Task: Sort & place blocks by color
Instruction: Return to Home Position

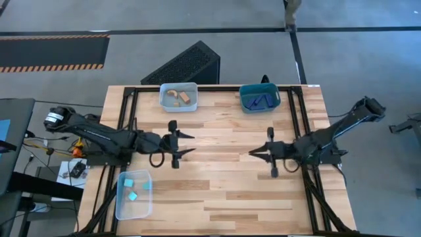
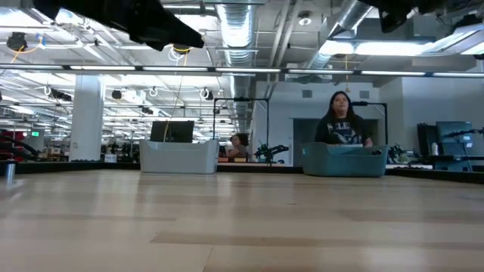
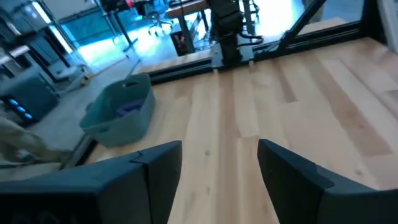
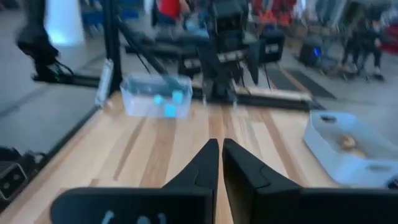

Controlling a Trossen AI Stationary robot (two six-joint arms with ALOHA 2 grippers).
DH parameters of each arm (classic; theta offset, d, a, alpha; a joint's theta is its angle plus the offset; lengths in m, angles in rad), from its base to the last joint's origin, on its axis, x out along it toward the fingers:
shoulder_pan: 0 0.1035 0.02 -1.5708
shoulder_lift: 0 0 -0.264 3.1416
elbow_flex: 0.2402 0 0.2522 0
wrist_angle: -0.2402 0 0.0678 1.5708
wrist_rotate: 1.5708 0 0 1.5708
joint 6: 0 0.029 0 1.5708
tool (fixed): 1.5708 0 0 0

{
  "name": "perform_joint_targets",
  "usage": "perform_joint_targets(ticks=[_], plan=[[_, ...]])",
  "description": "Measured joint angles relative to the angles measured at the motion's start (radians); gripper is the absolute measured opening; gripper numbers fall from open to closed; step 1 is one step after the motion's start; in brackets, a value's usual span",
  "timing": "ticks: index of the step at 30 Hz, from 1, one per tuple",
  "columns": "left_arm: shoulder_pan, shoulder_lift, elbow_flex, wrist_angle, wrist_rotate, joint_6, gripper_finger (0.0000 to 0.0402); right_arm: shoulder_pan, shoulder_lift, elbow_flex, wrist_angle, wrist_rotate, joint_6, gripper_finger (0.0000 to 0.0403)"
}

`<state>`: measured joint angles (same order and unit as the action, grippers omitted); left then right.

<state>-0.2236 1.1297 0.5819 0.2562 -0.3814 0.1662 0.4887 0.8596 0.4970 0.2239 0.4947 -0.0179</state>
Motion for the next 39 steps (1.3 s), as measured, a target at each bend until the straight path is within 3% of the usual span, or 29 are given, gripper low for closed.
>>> perform_joint_targets(ticks=[6,10,14,18,23,26,39], plan=[[0.065,0.0,0.0,0.098,0.021,0.047,0.018,-0.122,-0.181,-0.126,0.103,-0.15,-0.067,0.0036],[0.129,0.006,0.001,0.11,0.138,0.039,0.0167,-0.257,-0.253,-0.176,0.103,-0.292,-0.069,0.0029],[0.182,0.019,-0.048,0.211,0.201,0.031,0.0156,-0.398,-0.281,-0.241,0.15,-0.484,-0.043,0.0027],[0.225,0.018,-0.135,0.38,0.22,0.03,0.0148,-0.516,-0.281,-0.291,0.186,-0.577,-0.008,0.0029],[0.269,0.012,-0.185,0.431,0.22,0.029,0.0143,-0.613,-0.31,-0.311,0.18,-0.693,0.039,0.0032],[0.285,0.013,-0.22,0.474,0.221,0.012,0.0141,-0.646,-0.343,-0.311,0.134,-0.737,0.044,0.0032],[0.342,0.013,-0.383,0.73,0.224,-0.033,0.0141,-0.66,-0.578,-0.311,-0.083,-0.735,0.049,0.0032]])
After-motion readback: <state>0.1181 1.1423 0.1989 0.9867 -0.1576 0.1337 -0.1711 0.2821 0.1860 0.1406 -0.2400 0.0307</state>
